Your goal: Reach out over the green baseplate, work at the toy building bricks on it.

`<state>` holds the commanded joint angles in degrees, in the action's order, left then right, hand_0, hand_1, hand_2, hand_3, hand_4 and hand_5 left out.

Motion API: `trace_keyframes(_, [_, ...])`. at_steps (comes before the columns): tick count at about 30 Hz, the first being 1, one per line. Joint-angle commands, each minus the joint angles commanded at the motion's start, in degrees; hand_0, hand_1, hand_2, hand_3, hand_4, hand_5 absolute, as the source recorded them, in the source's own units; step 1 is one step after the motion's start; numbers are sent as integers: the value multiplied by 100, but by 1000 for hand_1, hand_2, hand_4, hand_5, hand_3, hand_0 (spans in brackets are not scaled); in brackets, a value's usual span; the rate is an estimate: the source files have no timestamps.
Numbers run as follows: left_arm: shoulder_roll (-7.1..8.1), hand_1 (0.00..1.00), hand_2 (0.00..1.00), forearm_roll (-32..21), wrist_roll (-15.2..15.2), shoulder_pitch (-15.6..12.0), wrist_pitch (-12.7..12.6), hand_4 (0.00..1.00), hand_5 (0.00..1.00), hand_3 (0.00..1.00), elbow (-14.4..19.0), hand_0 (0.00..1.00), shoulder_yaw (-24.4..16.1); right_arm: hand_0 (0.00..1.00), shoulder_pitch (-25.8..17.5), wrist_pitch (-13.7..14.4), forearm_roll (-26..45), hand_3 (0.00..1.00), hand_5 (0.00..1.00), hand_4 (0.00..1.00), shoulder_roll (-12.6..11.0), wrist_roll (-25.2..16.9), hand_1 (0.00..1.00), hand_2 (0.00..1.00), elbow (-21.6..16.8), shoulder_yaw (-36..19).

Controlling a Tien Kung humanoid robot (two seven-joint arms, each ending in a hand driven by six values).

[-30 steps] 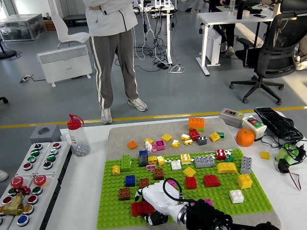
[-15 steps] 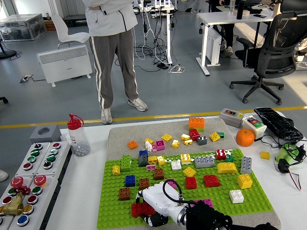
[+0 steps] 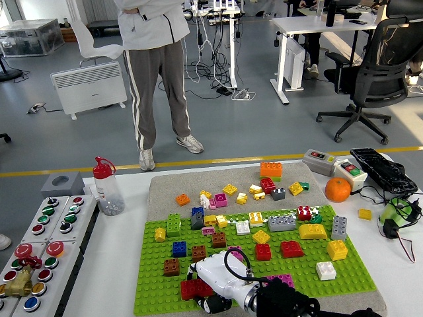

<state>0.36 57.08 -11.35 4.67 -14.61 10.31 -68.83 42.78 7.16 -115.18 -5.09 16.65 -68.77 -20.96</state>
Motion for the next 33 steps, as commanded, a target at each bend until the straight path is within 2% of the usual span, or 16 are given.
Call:
trace_keyframes(1, [0, 608, 554, -1, 1, 1, 0, 240, 998, 441, 0, 664, 0, 349, 0, 28, -1, 544, 180, 585, -5, -10, 447, 494, -10, -9])
trace_keyframes(10, [8, 609, 555, -22, 11, 21, 0, 241, 998, 442, 0, 665, -1, 329, 1, 121, -55, 539, 170, 583, -108, -28, 440, 491, -193, -133])
trace_keyframes(15, [15, 610, 555, -34, 20, 32, -4, 241, 998, 442, 0, 666, -12, 340, -12, 85, -104, 537, 174, 581, -288, 17, 442, 492, -445, -271])
trace_keyframes(24, [28, 610, 557, -60, 37, 34, -10, 241, 998, 442, 0, 666, -46, 348, -36, -101, -35, 542, 158, 561, -958, 124, 448, 499, -1006, -513])
trace_keyframes(25, [28, 610, 556, -61, 39, 33, -11, 241, 998, 441, 0, 666, -49, 344, -32, -137, -11, 545, 126, 536, -1068, 130, 450, 504, -1078, -532])
trace_keyframes(30, [30, 610, 556, -70, 45, 34, -14, 241, 998, 441, 0, 666, -64, 344, -67, -225, 67, 545, 126, 536, -1546, 91, 450, 504, -1353, -621])
trace_keyframes(31, [30, 610, 556, -72, 45, 35, -15, 240, 998, 440, 0, 666, -66, 383, -87, -233, 86, 547, 123, 525, -1647, 66, 465, 512, -1402, -638])
trace_keyframes(33, [30, 610, 556, -82, 48, 36, -15, 240, 998, 440, 0, 666, -67, 383, -144, -232, 128, 547, 123, 525, -1881, -9, 465, 512, -1503, -667])
